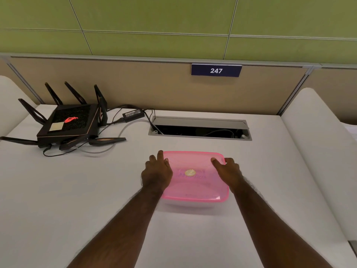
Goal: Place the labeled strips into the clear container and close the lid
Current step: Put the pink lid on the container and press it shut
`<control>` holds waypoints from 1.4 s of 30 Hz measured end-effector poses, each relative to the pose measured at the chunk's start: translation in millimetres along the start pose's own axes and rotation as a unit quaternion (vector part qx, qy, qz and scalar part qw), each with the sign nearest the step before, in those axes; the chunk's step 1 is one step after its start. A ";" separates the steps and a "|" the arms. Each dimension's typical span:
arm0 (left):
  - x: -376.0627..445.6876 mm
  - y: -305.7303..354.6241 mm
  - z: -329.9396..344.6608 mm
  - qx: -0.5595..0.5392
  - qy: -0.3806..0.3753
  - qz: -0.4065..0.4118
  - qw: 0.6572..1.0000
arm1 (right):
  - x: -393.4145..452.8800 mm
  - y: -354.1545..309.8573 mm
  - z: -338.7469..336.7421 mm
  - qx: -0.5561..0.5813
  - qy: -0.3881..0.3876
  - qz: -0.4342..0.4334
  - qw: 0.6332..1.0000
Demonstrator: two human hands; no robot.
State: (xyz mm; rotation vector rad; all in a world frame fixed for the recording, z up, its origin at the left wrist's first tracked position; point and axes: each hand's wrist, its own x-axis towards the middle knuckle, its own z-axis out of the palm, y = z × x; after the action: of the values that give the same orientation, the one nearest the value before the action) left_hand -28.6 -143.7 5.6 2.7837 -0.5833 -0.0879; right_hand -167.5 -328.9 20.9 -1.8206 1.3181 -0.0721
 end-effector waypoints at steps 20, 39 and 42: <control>-8.0 -0.4 9.9 0.036 -0.010 0.213 0.976 | 41.7 -2.7 -11.2 0.205 -0.081 0.103 0.970; -6.5 4.8 5.9 0.037 -0.052 0.210 0.976 | -24.7 33.2 -12.6 0.189 -0.099 -0.014 0.977; -4.4 2.5 -0.3 -0.048 -0.092 0.169 0.980 | -53.4 61.0 -15.3 0.214 -0.130 0.037 0.967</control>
State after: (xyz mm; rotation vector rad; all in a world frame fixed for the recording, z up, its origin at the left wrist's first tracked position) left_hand -33.6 -144.1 6.6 2.5578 -1.0593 -0.2948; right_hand -244.2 -299.7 12.3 -1.3629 1.0849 -0.0683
